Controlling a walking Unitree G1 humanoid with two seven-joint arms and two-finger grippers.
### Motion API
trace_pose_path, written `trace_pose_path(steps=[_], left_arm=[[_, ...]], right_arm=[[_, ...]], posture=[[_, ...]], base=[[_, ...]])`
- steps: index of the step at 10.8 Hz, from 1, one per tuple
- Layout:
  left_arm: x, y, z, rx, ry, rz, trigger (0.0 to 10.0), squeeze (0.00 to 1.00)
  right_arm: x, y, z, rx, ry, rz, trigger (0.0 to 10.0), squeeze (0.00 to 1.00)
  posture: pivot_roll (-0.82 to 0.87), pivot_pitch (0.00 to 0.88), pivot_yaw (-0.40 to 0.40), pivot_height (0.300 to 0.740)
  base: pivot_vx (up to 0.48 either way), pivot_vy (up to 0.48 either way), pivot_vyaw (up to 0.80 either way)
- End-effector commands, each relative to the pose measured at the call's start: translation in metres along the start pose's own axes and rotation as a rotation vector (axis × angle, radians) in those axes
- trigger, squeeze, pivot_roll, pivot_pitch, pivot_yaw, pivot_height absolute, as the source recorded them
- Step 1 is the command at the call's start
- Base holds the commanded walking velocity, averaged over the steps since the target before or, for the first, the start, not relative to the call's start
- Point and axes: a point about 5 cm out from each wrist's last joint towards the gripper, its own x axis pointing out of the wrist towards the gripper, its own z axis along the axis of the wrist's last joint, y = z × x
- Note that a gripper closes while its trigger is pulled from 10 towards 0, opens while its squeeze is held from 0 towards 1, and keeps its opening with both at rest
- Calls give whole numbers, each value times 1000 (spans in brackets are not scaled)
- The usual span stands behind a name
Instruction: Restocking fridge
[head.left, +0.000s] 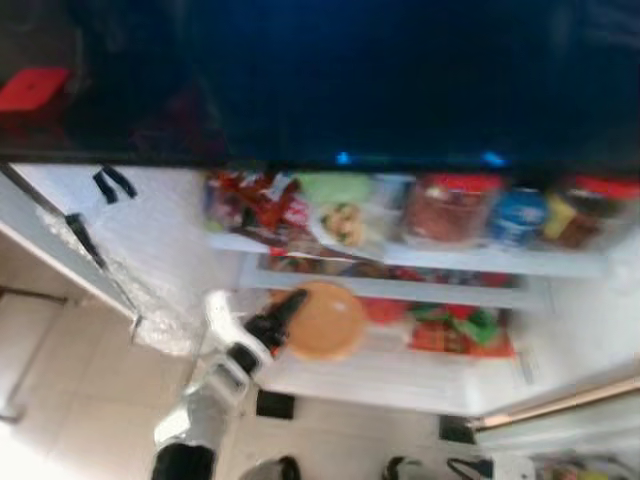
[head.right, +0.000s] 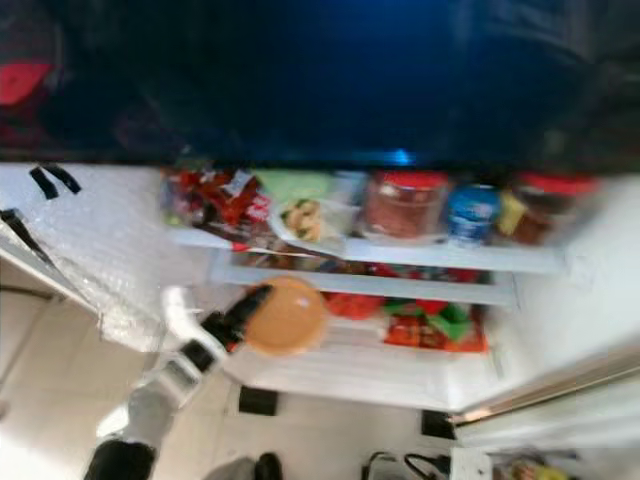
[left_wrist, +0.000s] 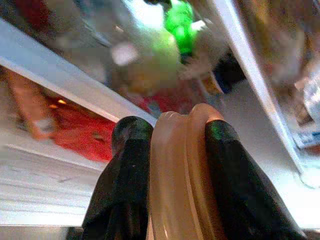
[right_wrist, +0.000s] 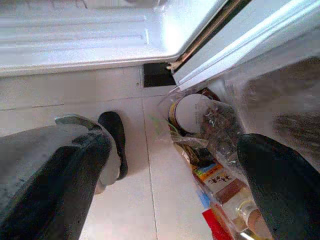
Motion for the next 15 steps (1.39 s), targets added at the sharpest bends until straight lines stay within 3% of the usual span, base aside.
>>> trace_pose_path(steps=[1,5,8,13,15], left_arm=[[-6,5,1,-2,2,16,10000,0],[-3,6,5,5,-11,25,10000,0],[-3,8,6,11,-17,36,10000,0],[1,6,7,15,-18,25,10000,0],[2,6,7,16,-21,23,10000,0]], right_arm=[[-6,15,-15,-7,47,59,10000,0],[-5,14,-16,4,67,45,10000,0],[-5,14,-16,0,74,44,10000,0],[-5,14,-15,3,73,49,10000,0],[-5,14,-15,7,70,49,10000,0]], posture=[[-88,197,105,740],[-91,193,105,740],[-87,192,102,693],[-96,172,104,689],[-97,171,103,654]], base=[[0,0,0],[0,0,0],[0,0,0],[0,0,0],[0,0,0]])
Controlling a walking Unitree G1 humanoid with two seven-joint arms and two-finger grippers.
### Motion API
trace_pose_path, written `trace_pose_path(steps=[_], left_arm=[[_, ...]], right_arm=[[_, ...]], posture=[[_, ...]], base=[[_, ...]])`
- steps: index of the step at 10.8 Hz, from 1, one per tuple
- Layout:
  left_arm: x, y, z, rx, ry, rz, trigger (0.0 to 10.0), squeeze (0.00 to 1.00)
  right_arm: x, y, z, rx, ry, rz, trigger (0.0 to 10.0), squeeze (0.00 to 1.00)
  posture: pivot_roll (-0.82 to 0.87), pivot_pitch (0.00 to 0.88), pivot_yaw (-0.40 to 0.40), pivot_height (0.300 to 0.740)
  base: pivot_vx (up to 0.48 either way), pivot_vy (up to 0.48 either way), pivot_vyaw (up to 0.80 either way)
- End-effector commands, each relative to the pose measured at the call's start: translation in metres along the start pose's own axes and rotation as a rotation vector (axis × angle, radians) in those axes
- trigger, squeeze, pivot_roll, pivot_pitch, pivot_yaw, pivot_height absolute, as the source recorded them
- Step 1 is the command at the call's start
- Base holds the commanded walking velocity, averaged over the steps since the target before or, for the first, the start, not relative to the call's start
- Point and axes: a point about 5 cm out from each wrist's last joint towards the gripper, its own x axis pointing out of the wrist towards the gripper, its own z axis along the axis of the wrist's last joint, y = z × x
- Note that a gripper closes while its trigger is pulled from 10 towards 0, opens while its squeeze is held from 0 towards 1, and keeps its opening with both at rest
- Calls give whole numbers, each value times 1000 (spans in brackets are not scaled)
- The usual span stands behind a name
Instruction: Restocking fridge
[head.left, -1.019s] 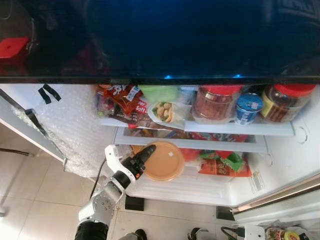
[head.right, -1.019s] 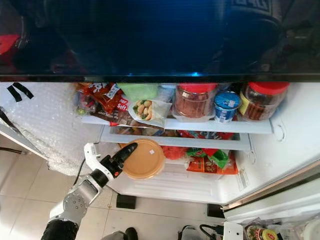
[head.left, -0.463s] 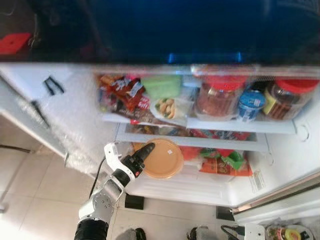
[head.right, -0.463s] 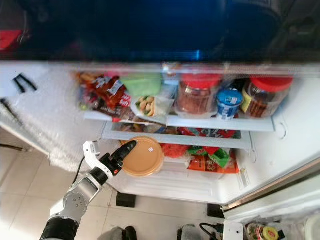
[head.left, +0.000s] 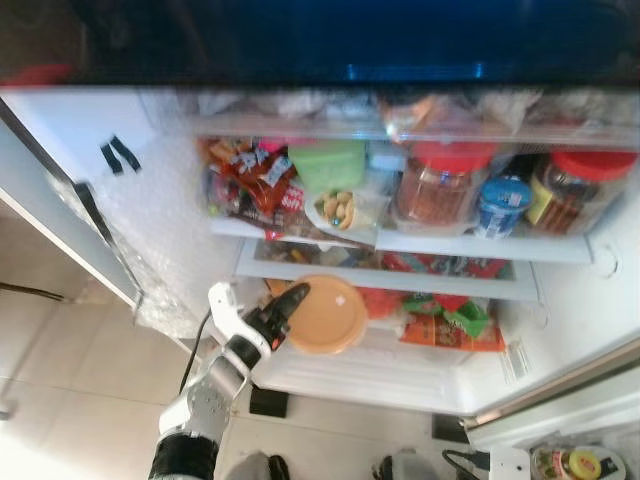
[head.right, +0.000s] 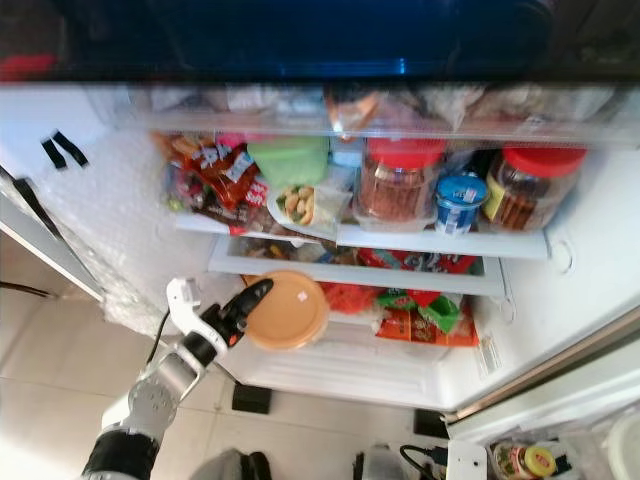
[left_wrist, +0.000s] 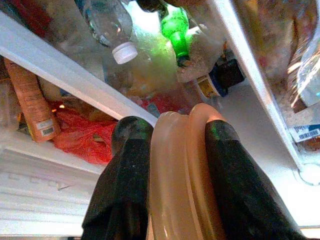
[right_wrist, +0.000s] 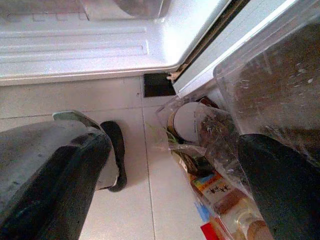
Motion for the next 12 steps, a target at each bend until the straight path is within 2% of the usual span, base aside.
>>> trace_pose_path(steps=[1,6,12], left_arm=[[-6,7,-3,-7,7,26,10000,0],[-2,5,-2,-12,-4,23,10000,0],[19,-1,9,31,-39,0,10000,0]], right_arm=[[-6,13,-18,10,67,41,10000,0],[-6,15,-15,8,50,43,10000,0],[-5,14,-14,12,47,46,10000,0]], posture=[[-96,172,104,645],[-94,184,100,645],[-98,193,100,645]], base=[[0,0,0],[0,0,0],[0,0,0]])
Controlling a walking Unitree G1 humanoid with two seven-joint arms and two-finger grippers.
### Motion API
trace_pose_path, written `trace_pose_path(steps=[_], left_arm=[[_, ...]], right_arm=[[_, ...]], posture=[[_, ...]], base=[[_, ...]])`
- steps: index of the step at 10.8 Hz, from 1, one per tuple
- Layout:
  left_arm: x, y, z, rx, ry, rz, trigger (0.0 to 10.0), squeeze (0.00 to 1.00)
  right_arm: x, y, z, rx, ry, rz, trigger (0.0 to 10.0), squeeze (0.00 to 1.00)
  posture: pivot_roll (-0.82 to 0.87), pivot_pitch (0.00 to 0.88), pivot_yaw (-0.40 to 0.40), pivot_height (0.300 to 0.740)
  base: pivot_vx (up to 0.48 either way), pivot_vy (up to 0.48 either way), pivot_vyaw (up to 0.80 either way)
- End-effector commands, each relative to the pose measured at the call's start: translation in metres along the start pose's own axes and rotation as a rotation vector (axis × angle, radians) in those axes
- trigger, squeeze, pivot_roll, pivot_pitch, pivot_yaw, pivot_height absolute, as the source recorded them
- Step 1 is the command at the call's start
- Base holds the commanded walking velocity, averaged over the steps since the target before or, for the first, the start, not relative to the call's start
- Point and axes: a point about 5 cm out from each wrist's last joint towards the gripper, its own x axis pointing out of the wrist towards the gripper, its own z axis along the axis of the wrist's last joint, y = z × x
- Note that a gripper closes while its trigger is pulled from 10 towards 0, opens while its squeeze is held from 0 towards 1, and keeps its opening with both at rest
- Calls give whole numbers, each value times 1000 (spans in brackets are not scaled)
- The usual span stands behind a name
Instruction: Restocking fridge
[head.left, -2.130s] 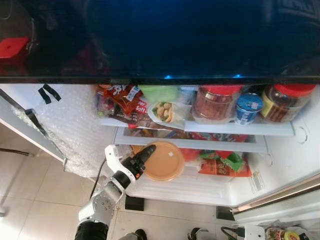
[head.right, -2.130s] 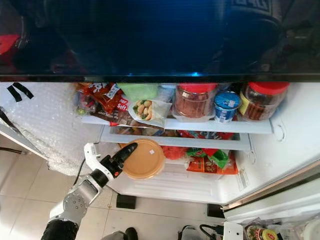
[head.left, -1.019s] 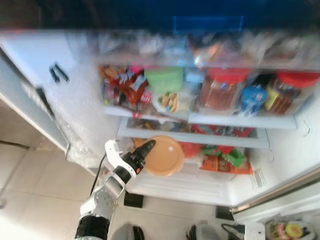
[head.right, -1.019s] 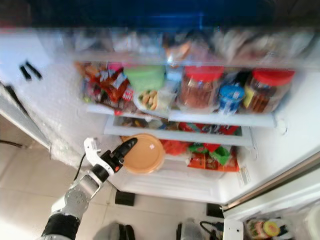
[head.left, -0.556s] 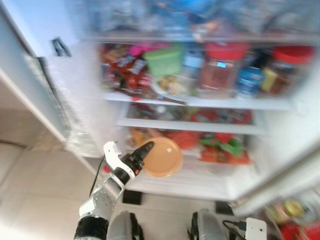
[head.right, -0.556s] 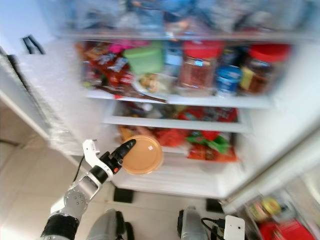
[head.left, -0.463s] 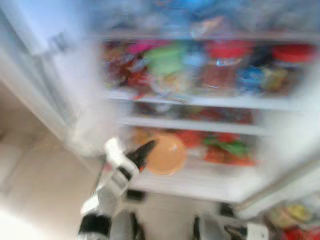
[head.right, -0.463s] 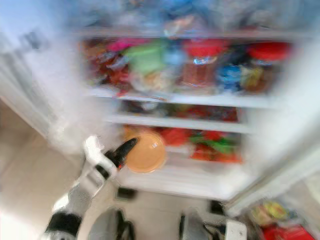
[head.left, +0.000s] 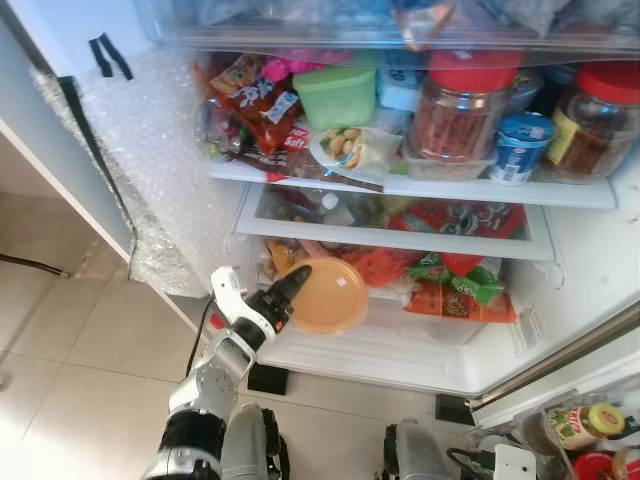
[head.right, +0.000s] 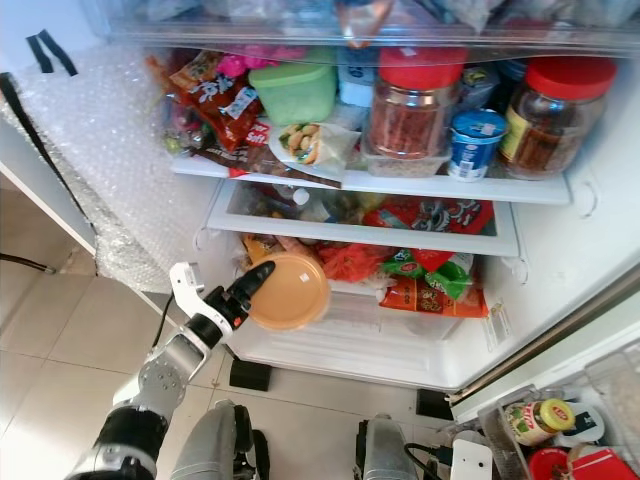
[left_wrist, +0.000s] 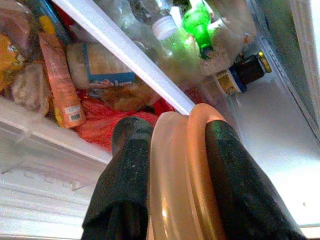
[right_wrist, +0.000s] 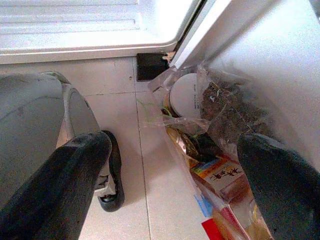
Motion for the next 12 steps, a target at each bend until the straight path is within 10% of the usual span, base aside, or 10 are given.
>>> trace_pose_path(steps=[1,12], left_arm=[[3,0,1,24,3,-4,10000,0],[8,-4,-2,37,18,-47,10000,0]], right_arm=[[-7,17,-18,-8,66,68,10000,0],[-7,21,-17,-6,51,76,10000,0]], posture=[[-101,193,101,645],[-98,196,104,645]], base=[[240,0,0],[300,0,0]])
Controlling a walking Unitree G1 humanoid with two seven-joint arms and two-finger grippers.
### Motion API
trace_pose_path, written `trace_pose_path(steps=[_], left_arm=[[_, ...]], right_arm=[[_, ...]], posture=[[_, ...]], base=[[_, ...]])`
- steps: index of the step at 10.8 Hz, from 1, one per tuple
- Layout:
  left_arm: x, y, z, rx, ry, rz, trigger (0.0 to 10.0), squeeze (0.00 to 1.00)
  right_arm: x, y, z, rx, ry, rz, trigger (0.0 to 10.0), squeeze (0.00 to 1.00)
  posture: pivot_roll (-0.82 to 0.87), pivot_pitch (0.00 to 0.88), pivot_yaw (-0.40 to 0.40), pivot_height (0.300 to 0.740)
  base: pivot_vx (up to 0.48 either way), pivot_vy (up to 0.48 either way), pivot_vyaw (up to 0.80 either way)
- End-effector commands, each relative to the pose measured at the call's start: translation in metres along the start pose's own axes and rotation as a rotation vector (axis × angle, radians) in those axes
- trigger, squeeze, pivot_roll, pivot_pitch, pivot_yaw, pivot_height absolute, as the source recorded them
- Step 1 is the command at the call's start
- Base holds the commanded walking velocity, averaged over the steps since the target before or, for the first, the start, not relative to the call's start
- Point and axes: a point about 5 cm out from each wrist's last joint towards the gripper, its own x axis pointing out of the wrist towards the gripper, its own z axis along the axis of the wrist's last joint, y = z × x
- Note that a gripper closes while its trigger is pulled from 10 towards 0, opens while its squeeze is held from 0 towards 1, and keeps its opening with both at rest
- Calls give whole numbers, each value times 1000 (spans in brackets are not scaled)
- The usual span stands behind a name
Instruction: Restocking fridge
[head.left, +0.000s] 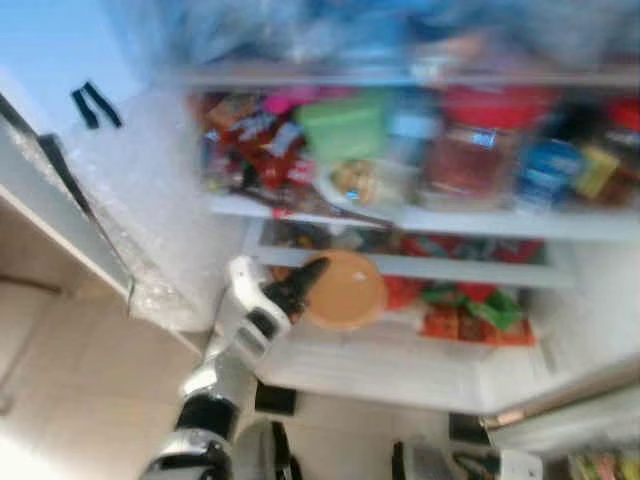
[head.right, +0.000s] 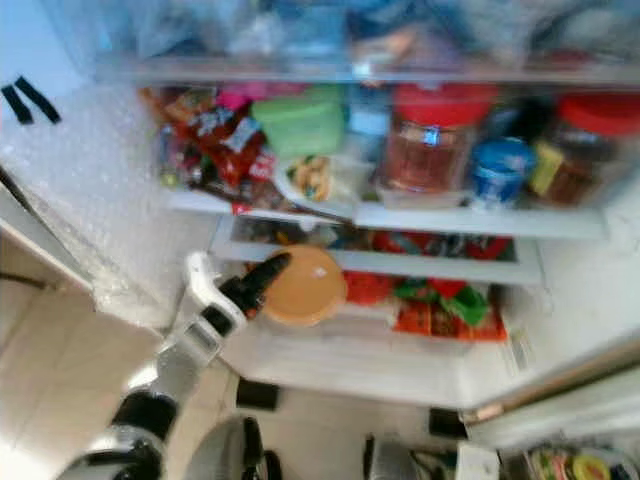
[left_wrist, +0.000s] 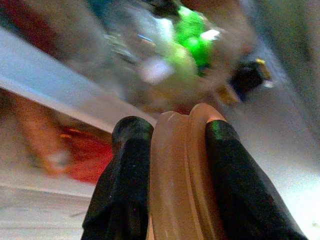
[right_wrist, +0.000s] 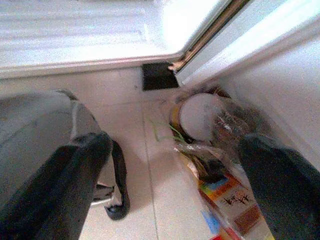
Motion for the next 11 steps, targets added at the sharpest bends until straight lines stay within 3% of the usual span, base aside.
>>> trace_pose_path(steps=[1,4,8,11], left_arm=[[4,-5,-5,-13,12,-21,10000,0],[6,-7,-6,-16,18,-26,10000,0],[19,-7,-3,-94,-39,21,10000,0],[34,-11,8,-78,-92,69,10000,0]], right_arm=[[-8,22,-18,-9,60,89,10000,0],[-8,22,-18,-10,63,90,10000,0],[-8,22,-19,-7,65,94,10000,0],[-8,21,-19,-3,64,92,10000,0]], posture=[[-97,195,104,645],[-98,196,103,645],[-106,196,103,645],[-114,199,105,645]], base=[[319,0,0],[315,0,0],[0,0,0],[0,0,0]])
